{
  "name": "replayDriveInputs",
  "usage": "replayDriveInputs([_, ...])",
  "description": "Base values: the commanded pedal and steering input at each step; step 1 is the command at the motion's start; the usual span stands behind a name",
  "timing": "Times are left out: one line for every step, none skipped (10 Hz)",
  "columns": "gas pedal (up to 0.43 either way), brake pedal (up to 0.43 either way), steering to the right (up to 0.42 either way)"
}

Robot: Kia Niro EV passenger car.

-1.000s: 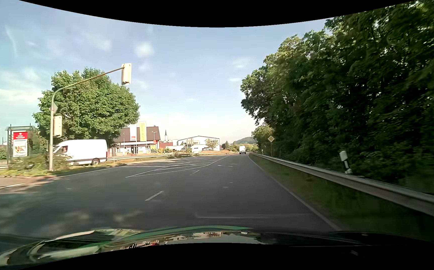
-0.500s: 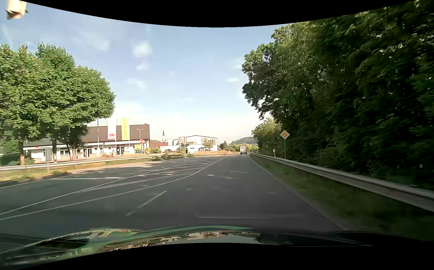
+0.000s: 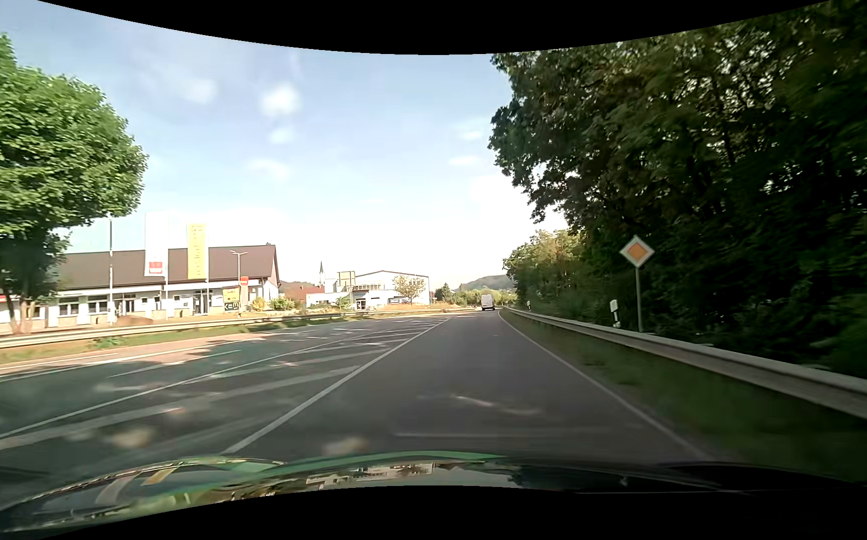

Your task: Follow the waypoints while adhering to traffic rules and regulations

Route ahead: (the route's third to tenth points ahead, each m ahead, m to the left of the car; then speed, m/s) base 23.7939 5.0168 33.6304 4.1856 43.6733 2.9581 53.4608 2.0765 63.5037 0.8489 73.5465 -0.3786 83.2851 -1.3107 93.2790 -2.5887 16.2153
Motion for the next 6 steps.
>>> replayDriveInputs([0.358,0.000,0.003])
replayDriveInputs([0.350,0.000,0.004])
replayDriveInputs([0.331,0.000,0.006])
replayDriveInputs([0.331,0.000,0.007])
replayDriveInputs([0.331,0.000,0.008])
replayDriveInputs([0.331,0.000,0.008])
